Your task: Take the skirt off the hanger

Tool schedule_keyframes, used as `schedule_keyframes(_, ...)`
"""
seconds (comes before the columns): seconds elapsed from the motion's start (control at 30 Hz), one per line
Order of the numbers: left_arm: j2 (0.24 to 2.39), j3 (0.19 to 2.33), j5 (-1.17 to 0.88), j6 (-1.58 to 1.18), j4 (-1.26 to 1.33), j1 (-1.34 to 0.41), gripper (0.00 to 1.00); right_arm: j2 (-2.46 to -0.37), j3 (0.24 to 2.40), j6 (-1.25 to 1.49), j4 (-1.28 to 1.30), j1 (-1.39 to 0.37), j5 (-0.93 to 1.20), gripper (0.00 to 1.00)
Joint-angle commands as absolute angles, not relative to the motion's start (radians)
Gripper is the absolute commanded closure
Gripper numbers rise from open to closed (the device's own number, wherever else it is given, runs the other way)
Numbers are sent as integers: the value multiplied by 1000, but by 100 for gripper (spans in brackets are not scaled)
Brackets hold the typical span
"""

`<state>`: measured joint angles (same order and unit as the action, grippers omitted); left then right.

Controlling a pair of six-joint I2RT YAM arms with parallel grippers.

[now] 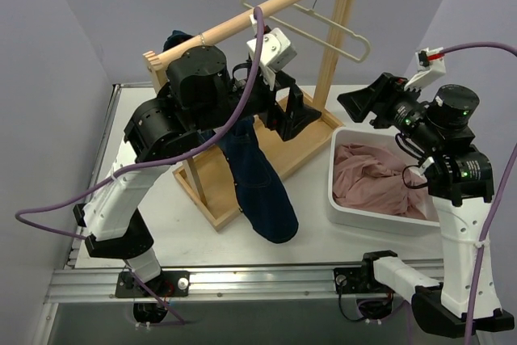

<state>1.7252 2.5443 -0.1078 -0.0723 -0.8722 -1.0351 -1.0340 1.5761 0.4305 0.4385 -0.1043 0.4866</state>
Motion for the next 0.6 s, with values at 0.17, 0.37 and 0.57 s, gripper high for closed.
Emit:
schedule_keyframes(0.17,1661,2608,159,141,-799,-1026,4,-1060,1588,483,379,-285,420,30)
schedule_keyframes(0.37,1608,2562,210,196,-695,-977,5,-1104,1595,468,367,-599,171,31)
schedule_keyframes(0.57,1526,2487,273,239,-627,-963,5,-1176,1638,414,325,-845,31,32)
